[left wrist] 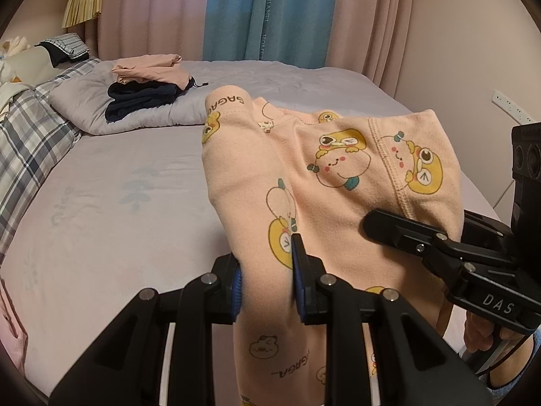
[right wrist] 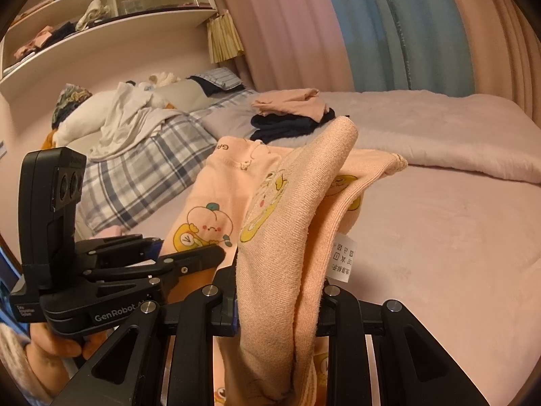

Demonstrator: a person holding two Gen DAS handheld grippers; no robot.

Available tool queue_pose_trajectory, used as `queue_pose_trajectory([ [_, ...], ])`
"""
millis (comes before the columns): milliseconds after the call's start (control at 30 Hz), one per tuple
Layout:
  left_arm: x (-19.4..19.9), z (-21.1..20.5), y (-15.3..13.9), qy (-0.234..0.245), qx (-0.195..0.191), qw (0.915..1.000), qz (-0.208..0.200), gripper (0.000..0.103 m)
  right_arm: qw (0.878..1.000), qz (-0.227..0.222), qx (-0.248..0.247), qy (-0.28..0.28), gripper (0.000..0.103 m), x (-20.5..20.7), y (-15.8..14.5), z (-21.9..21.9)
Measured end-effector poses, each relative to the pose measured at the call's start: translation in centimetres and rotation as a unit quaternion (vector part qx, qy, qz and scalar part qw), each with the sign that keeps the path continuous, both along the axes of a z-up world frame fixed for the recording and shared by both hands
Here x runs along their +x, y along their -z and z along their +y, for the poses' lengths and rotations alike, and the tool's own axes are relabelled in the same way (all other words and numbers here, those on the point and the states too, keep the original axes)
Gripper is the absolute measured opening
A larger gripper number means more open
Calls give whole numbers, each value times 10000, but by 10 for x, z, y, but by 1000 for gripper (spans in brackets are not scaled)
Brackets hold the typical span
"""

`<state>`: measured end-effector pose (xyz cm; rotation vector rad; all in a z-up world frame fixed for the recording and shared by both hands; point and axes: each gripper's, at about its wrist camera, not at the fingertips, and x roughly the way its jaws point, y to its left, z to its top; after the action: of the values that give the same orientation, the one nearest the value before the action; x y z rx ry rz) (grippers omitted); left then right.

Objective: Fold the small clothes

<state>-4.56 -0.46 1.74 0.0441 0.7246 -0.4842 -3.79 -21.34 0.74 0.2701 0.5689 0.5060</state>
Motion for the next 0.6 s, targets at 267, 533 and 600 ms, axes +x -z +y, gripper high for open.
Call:
queue_pose_trajectory([
  [267,3,3,1,-4,10,10000,9,24,10000,19,-19,0,27,3,0,2],
  [533,8,8,2,-14,35,10000,33,24,10000,70,-43,-7,27,9,2,6],
  [600,11,8,4,-4,45,10000,37,24,10000,79,-50,-6,27,10,2,8],
])
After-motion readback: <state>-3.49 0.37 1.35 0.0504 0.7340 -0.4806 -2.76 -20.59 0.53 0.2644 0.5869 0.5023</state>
